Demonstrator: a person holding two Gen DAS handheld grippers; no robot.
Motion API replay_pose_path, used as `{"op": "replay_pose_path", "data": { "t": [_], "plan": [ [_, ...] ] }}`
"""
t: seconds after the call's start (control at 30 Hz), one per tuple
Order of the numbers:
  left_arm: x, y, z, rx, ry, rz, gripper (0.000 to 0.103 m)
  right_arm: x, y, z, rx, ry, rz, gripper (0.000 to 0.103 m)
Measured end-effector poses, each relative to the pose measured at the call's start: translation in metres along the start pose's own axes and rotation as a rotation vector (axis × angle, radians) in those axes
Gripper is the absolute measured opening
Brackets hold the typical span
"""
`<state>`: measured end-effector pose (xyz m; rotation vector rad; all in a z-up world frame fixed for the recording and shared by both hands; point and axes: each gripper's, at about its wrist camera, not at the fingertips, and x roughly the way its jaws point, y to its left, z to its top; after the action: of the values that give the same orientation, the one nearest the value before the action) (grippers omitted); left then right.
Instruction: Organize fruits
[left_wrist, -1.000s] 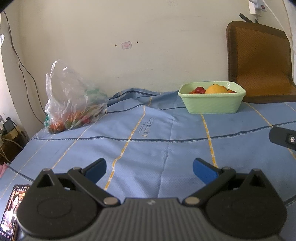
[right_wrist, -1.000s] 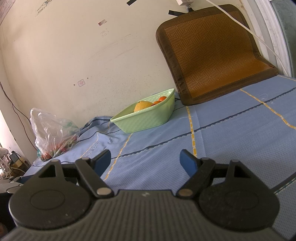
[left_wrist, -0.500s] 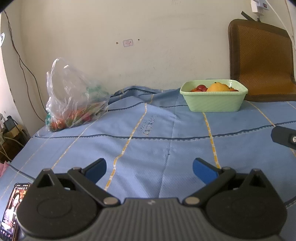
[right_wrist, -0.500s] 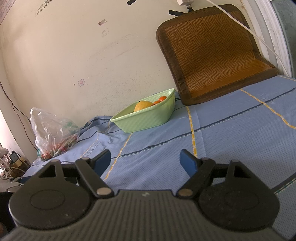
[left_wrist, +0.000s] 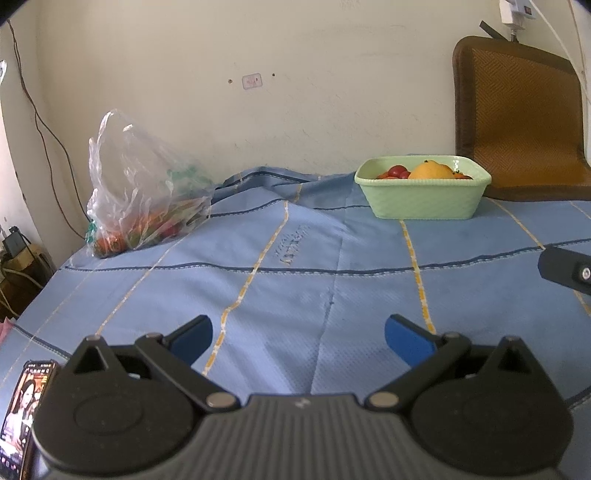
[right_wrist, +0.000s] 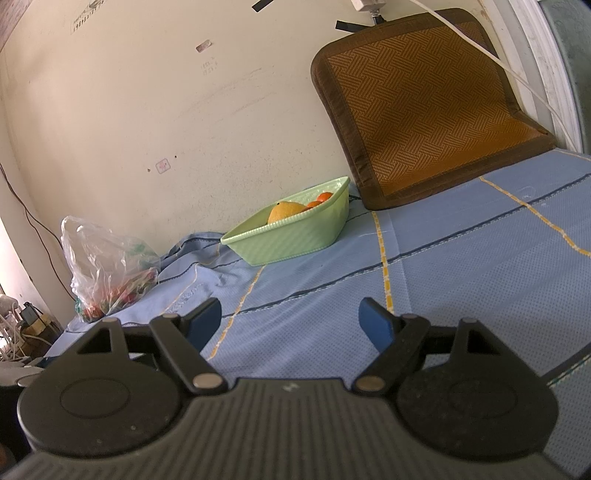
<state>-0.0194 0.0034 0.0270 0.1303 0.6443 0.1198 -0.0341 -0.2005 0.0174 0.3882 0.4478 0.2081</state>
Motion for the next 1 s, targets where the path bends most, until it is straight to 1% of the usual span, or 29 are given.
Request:
{"op": "replay_pose_path", "data": {
  "t": [0.33,1.0],
  "plan": [
    [-0.0002,-0.0002,0.0008,-0.008,0.014,-0.021,0.103,-0.0002,-0.0003,0.0002,0.0,0.0,0.001,0.084],
    [0.0013,-0.0007,-0.0003,-0.015,0.028,-0.026,0.103,-0.0008,0.0001,0.0001,0.0,0.0,0.001,0.084]
  ]
}}
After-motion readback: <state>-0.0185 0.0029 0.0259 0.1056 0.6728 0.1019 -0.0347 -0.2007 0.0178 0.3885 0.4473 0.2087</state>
